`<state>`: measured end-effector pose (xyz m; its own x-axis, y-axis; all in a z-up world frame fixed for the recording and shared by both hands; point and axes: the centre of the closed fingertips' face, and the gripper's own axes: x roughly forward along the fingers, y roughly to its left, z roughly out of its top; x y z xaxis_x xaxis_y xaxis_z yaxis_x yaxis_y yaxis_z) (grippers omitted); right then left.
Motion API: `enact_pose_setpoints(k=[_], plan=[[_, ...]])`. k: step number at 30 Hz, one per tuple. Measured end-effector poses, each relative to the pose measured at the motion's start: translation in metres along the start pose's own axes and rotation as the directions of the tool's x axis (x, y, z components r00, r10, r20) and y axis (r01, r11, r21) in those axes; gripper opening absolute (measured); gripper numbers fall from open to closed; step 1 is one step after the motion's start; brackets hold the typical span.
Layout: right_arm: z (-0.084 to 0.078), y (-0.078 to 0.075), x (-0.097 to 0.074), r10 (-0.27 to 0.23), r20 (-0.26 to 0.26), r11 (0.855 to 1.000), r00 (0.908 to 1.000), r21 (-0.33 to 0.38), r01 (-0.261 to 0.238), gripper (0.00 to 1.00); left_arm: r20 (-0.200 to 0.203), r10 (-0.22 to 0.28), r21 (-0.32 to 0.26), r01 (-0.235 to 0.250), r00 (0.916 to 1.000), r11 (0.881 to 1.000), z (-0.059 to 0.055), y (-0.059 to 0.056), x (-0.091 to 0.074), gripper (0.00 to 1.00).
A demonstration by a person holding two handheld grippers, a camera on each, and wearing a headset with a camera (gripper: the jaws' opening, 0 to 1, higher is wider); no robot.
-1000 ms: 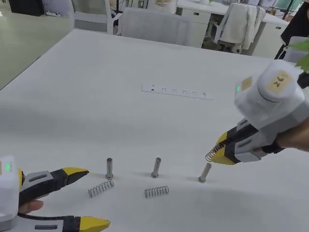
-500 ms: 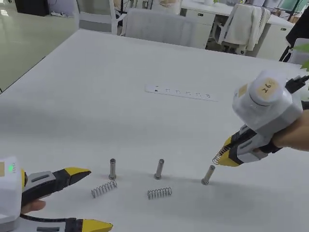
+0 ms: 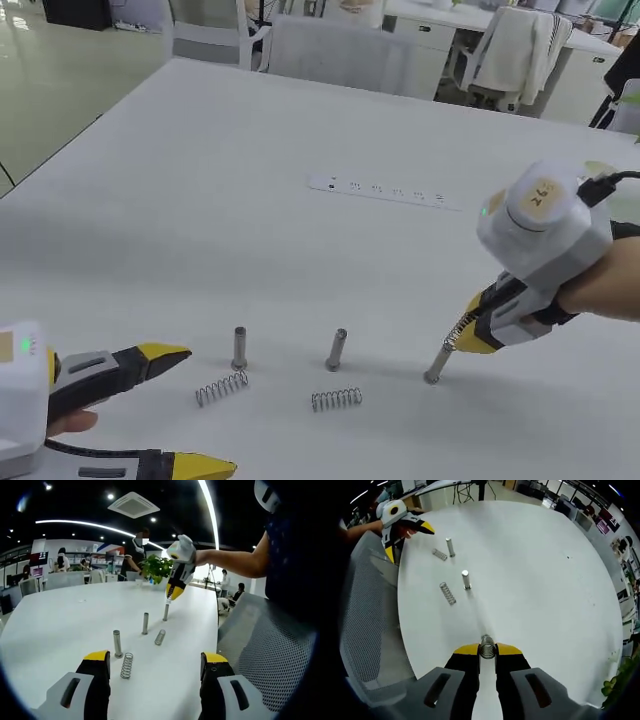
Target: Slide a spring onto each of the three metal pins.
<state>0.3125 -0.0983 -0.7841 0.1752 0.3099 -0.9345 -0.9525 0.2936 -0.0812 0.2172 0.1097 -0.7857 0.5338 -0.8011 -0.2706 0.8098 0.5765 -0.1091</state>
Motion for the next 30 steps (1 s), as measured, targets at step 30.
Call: enact_pose_setpoints(k=[30], plan=[[-0.014, -0.004, 0.038, 0.038, -0.037, 0.999, 0.9986, 0.037, -0.037, 0.09, -0.004, 0.000, 0.002, 0.000, 1.0000, 1.000, -0.001, 0.001, 0.000, 0.68]])
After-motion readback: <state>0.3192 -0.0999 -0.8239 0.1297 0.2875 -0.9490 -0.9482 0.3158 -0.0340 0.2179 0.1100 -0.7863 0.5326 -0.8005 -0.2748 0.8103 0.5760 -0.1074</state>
